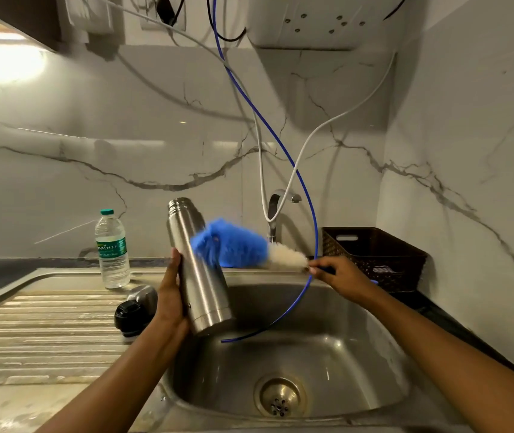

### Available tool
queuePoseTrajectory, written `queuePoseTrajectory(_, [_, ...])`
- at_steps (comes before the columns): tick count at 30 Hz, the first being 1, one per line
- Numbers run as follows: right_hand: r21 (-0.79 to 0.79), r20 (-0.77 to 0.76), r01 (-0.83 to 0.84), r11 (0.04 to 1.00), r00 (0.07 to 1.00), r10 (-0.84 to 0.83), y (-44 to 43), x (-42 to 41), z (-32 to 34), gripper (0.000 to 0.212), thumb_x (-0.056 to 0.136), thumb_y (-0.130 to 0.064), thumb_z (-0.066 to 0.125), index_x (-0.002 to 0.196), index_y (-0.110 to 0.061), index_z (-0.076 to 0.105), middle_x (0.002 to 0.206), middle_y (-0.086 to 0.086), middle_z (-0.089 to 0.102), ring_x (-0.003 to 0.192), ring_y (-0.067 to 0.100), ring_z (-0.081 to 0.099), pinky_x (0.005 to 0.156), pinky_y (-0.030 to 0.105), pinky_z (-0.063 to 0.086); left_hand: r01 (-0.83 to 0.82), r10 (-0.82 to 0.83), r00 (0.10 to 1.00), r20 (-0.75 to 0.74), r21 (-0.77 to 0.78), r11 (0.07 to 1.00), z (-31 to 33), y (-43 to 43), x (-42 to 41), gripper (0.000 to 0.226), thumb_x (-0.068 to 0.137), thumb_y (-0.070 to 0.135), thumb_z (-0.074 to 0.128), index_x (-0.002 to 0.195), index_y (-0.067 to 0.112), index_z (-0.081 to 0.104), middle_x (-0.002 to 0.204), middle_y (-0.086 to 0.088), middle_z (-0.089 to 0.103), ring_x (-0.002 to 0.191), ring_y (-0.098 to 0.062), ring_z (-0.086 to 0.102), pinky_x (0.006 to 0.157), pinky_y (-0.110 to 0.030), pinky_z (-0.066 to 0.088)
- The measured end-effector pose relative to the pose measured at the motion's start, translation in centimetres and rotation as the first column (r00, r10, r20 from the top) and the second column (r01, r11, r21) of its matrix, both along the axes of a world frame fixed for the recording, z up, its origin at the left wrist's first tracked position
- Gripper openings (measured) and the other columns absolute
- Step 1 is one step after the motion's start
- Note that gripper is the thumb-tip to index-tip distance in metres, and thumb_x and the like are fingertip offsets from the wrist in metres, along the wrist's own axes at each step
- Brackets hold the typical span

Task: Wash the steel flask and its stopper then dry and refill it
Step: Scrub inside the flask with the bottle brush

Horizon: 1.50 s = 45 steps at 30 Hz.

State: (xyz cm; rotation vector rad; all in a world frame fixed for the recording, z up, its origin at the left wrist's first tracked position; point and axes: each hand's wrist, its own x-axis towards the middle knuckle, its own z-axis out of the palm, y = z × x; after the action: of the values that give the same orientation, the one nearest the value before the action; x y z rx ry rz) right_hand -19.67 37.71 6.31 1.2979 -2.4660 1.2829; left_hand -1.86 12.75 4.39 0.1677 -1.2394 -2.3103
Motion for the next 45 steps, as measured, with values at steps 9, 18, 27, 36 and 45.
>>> queuePoseTrajectory(9, [0.016,0.003,-0.026,1.000,1.000,0.026,0.0,0.8,-0.5,0.020,0.090,-0.014,0.059,0.106,-0.025,0.066,0.101,-0.005,0.065,0.095,0.003,0.059,0.082,0.017,0.047,0.096,-0.086,0.992,-0.089,0.117,0.988,0.2,0.7,-0.1,0.106,0.037,0.067,0.082,0.126,0.016,0.053,0.096,-0.016,0.072,0.079,-0.030,0.071,0.061,-0.043,0.058])
queuePoseTrajectory(18, [-0.029,0.035,0.020,0.999,0.999,-0.019,1.2,-0.1,-1.3,0.019,0.090,-0.013,0.060,0.103,-0.024,0.067,0.100,-0.002,0.067,0.096,0.008,0.061,0.083,0.017,0.047,0.023,-0.022,1.000,-0.018,0.020,1.000,0.1,0.5,-0.1,0.083,0.054,0.063,0.071,0.117,0.014,0.051,0.082,-0.013,0.070,0.063,-0.025,0.070,0.053,-0.035,0.057])
queuePoseTrajectory(27, [-0.021,0.065,-0.010,1.000,0.998,0.012,-1.8,0.1,-0.9,0.021,0.091,-0.016,0.058,0.110,-0.019,0.067,0.098,-0.004,0.066,0.095,0.007,0.059,0.086,0.022,0.047,0.088,-0.083,0.995,-0.050,0.110,0.990,-0.5,1.6,-0.2,0.097,0.043,0.065,0.081,0.123,0.017,0.054,0.094,-0.015,0.072,0.075,-0.027,0.071,0.063,-0.042,0.059])
queuePoseTrajectory(36, [-0.024,0.174,-0.040,0.999,0.984,0.044,0.6,-0.2,-1.3,0.021,0.090,-0.014,0.059,0.096,-0.033,0.067,0.102,-0.008,0.067,0.102,0.004,0.058,0.091,0.019,0.044,0.056,-0.055,0.997,-0.045,0.020,0.998,-0.5,1.3,0.1,0.098,0.035,0.064,0.082,0.115,0.015,0.051,0.076,-0.012,0.071,0.061,-0.025,0.069,0.052,-0.037,0.058])
queuePoseTrajectory(45, [0.014,0.200,-0.028,1.000,0.980,0.025,0.3,0.2,-2.2,0.020,0.091,-0.015,0.059,0.108,-0.021,0.067,0.097,-0.012,0.065,0.095,-0.002,0.057,0.084,0.013,0.044,-0.034,0.036,0.999,-0.013,0.120,0.992,-0.4,0.6,-0.3,0.061,0.083,0.047,0.055,0.129,0.007,0.051,0.102,-0.016,0.065,0.090,-0.031,0.064,0.068,-0.042,0.054])
